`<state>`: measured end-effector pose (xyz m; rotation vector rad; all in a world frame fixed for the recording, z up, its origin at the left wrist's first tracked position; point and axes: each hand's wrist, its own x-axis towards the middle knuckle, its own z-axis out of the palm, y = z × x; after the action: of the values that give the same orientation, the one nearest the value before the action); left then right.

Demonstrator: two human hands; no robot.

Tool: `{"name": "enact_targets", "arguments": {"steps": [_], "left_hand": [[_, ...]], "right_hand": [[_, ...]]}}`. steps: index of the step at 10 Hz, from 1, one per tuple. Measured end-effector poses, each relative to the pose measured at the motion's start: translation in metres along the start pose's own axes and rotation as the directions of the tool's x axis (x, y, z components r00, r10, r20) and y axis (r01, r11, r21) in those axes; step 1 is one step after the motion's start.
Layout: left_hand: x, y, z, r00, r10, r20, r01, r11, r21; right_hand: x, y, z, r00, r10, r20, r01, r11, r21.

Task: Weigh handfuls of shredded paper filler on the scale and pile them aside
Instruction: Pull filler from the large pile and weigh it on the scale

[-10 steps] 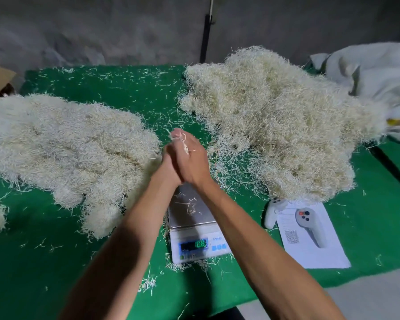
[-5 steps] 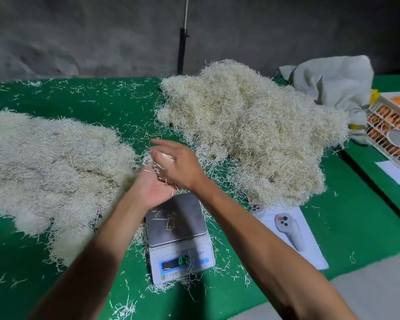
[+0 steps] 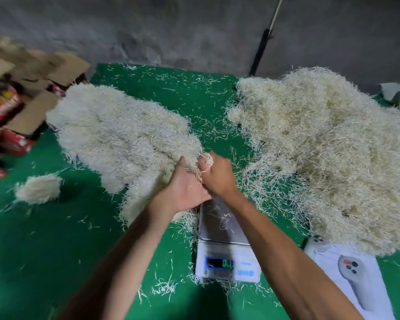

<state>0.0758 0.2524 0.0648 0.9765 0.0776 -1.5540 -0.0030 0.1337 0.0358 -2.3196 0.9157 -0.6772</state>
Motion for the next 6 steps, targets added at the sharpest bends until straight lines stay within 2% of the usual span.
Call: {"name": "enact_targets", "arguments": {"steps": [1,2,3,4,5,6], "left_hand": [[-0.006,0.012,-0.03,0.999,0.039,-0.036,-0.04,0.999,-0.028],[-0.012,0.022,-0.055,0.946,0.244,-0.212,-0.265,0.962,-0.072],[-0.013,0.035,-0.074,0.838,0.378,-0.393,-0.443,0.893,-0.086],[-0.009,0.039,-0.08,0.841,0.401,-0.365,-0.48,0.863,-0.159],[0.007,0.039,-0.068,0.886,0.384,-0.26,-0.438,0.878,-0.195],[0.035,0.028,-0.035,0.935,0.331,-0.127,-0.348,0.924,-0.156]], "right_hand": [[0.043,-0.016,0.02,0.983,0.14,0.121,-0.139,0.99,-0.012],[0.051,-0.037,0.04,0.984,0.093,0.15,-0.11,0.987,0.114],[0.05,-0.053,0.072,0.849,0.134,0.511,-0.304,0.915,0.264],[0.036,-0.034,0.079,0.855,0.207,0.476,-0.357,0.9,0.251],[0.033,-0.011,0.062,0.874,0.275,0.4,-0.388,0.891,0.235],[0.027,0.02,0.034,0.892,0.283,0.352,-0.369,0.906,0.206]]}}
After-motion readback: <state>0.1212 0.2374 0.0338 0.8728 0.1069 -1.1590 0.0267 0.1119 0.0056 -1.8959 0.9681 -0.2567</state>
